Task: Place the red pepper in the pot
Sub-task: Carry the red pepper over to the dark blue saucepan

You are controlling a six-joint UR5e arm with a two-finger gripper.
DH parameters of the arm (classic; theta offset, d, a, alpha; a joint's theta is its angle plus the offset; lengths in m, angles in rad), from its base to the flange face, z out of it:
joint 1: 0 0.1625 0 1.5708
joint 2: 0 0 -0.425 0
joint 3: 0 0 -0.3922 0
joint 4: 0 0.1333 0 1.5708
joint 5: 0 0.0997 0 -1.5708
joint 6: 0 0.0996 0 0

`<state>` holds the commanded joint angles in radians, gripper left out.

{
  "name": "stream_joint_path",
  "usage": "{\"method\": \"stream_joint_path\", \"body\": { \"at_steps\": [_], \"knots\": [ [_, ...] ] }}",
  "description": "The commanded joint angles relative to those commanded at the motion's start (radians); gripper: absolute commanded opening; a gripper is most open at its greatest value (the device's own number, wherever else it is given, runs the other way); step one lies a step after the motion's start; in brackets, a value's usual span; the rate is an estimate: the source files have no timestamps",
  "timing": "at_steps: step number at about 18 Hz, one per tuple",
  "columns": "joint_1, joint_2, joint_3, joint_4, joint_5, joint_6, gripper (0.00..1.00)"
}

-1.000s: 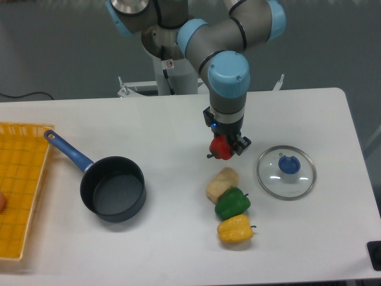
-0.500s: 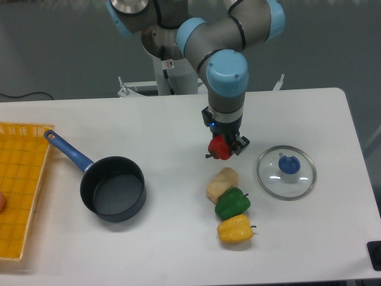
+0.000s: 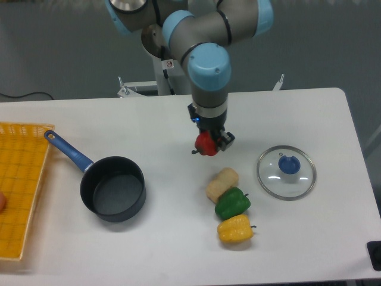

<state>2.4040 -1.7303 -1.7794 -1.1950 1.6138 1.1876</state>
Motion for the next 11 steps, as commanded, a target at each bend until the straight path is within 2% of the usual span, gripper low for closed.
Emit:
{"method": "stream_joint_path", "body": {
  "at_steps": [7,10,11],
  "knots": [
    [-0.173,-0.018,0.002,0.017,0.002,-0.244,0.3],
    [-0.235,-0.044,0.011,0.023,0.003,-0.33,0.3],
    [-0.253,-0.06,0.012,0.041,0.003,-0.357,0.3]
  ]
}}
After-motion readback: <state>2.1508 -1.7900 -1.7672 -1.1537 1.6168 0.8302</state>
